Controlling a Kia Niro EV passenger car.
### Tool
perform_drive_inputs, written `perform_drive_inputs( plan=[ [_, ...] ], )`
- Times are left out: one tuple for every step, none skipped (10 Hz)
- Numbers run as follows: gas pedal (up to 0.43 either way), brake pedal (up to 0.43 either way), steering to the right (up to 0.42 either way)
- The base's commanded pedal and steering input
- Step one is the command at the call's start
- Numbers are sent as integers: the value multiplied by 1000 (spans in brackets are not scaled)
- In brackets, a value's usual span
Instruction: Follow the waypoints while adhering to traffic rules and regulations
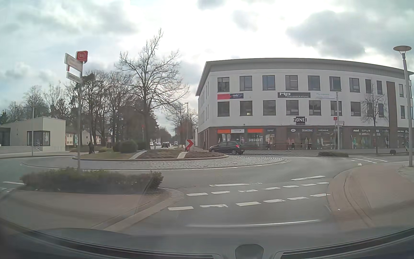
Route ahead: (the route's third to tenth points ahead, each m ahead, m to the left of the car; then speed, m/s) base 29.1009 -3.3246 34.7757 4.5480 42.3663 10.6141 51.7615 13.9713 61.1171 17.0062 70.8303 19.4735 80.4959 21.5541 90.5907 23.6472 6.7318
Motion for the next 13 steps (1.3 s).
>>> perform_drive_inputs(
  plan=[
    [130,0,130],
    [138,0,130],
    [138,0,131],
    [138,0,131],
    [138,0,134],
    [130,0,143],
    [98,0,156],
    [87,0,169],
    [87,0,173],
    [67,0,173],
    [59,0,172],
    [47,0,170],
    [28,0,164]
  ],
)
